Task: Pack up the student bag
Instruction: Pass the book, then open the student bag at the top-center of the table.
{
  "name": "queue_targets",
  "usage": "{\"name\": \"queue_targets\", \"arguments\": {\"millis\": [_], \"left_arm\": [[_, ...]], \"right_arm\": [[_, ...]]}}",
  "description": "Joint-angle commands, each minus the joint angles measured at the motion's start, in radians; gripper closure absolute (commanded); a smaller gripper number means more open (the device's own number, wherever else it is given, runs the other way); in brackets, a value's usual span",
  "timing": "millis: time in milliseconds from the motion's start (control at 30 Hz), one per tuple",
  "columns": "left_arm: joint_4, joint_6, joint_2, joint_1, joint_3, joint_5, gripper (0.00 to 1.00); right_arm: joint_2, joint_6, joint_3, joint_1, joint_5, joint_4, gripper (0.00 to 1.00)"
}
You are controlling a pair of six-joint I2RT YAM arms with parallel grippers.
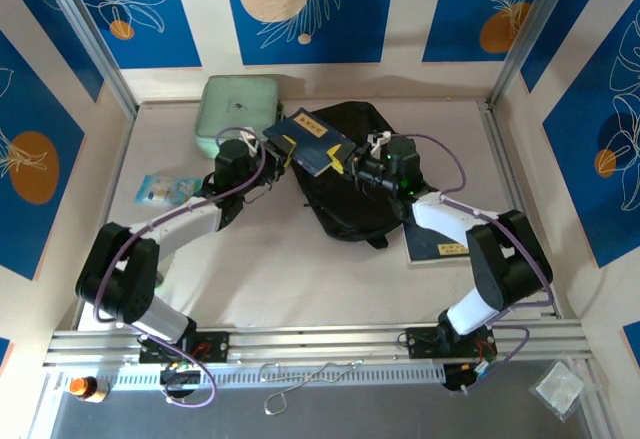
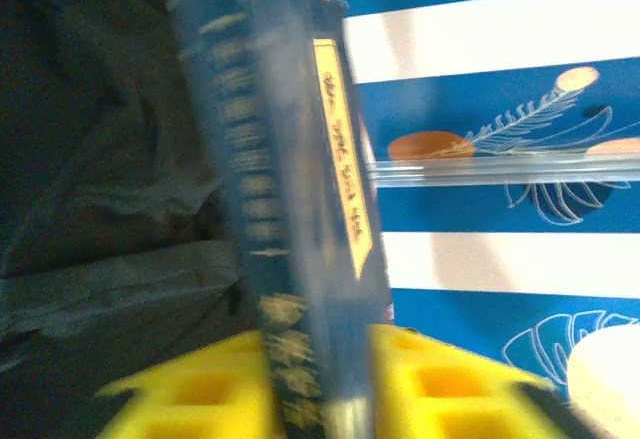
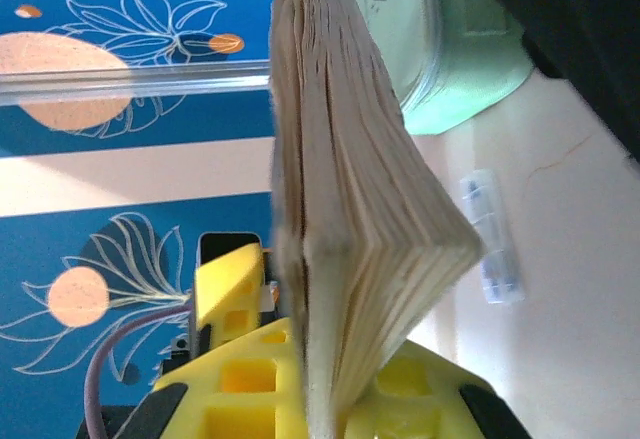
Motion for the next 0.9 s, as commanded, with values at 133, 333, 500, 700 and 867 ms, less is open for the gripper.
{"name": "queue_targets", "arguments": {"millis": [133,333,500,700,867], "left_arm": [[-0.494,0.502,-0.053,-0.053,0.119,-0.036,0.35],[-0.611,0.751,-0.001,-0.143,0.188,0.006,0.30],[-0.696,0.905,0.099,-0.240,0.295,0.013,0.24],[-0.861,1.129,0.223,-0.351,0.451,-0.030,0.13],[-1.068,1.369,0.323,-0.459,0.599,-0.194,0.10]], "right_arm": [[-0.182,-0.336,0.069,-0.109,0.001,-0.415,1.00],[-0.315,-0.490,0.073,-0.226,0.053,-0.667,1.00],[-0.395,-0.550,0.070,-0.326,0.079,-0.799,1.00],[-0.486,-0.575,0.045,-0.425,0.092,-0.876,1.00],[-0.518,-0.569,0.026,-0.502,0.070,-0.912,1.00]]}}
